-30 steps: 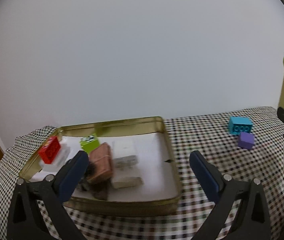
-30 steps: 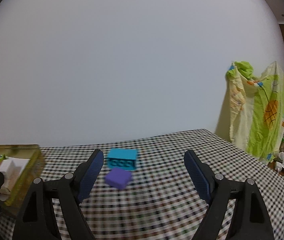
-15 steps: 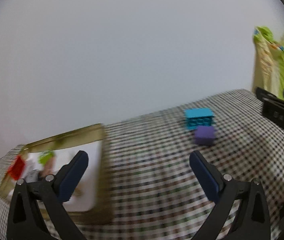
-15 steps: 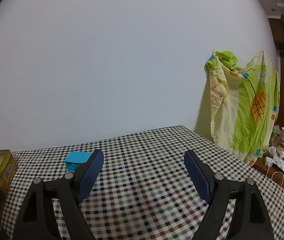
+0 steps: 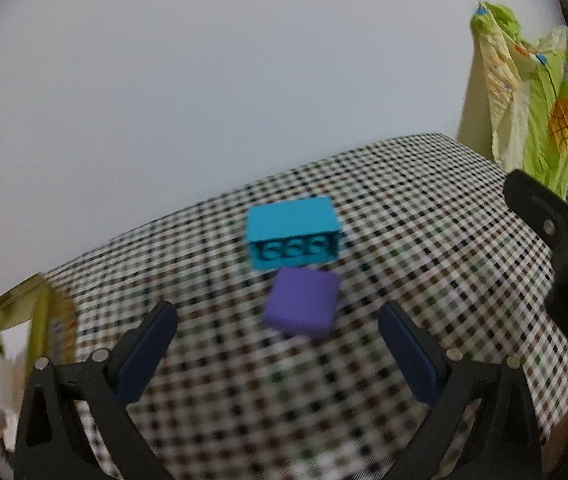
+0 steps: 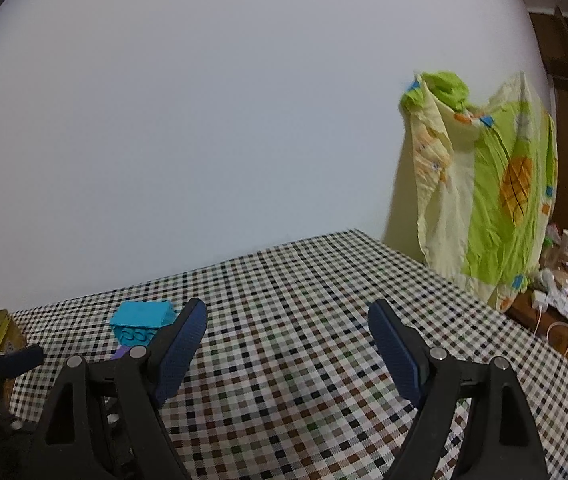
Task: Organize rigid objects
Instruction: 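Withdraw both grippers from the tray toward the purple cube and blue brick, then grasp the purple cube with the left gripper while the right gripper grasps the blue brick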
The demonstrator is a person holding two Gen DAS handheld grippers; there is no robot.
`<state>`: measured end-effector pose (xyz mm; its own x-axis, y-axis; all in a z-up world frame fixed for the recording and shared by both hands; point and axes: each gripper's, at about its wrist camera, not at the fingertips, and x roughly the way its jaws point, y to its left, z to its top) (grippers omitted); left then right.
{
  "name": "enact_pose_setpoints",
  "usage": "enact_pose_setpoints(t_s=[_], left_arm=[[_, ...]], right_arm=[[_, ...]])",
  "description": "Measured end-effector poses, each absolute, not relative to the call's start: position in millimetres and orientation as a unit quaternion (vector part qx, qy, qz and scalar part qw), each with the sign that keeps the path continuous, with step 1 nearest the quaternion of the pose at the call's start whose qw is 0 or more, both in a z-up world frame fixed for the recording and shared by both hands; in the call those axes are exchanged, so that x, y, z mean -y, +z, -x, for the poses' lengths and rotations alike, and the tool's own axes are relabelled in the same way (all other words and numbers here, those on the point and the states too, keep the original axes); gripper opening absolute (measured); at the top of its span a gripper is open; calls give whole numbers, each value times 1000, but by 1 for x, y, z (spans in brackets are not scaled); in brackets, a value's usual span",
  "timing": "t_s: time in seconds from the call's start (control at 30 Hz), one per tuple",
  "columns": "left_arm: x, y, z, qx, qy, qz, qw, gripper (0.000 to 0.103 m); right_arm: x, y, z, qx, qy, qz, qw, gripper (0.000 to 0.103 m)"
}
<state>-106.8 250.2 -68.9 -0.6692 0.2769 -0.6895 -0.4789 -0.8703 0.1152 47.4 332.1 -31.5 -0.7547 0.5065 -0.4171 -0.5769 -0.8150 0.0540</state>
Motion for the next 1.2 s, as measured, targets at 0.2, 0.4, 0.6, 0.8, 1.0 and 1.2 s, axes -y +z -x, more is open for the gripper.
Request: enact_pose_setpoints(t_s=[0.2, 0.4, 0.6, 0.8, 1.0, 1.2], left_arm=[[-260, -84, 137, -136, 878, 414, 200, 74], [-235, -82, 140, -73, 880, 424, 203, 39], [-205, -77, 115, -42, 887, 411, 206, 39], [-161, -58, 75, -41, 906, 377, 187, 39], [-118, -31, 49, -34, 927, 336, 164, 39], [-81, -8, 43, -30, 946, 292, 137, 39]], right_arm=[[-339, -33, -49, -108, 928, 203, 294, 85], [-338, -34, -48, -104, 928, 205, 292, 85], [-341, -35, -47, -114, 929, 212, 282, 84], [-339, -37, -43, -120, 939, 220, 234, 84], [-320, -43, -25, -152, 949, 235, 142, 84], [-290, -48, 29, -128, 941, 282, 134, 84]])
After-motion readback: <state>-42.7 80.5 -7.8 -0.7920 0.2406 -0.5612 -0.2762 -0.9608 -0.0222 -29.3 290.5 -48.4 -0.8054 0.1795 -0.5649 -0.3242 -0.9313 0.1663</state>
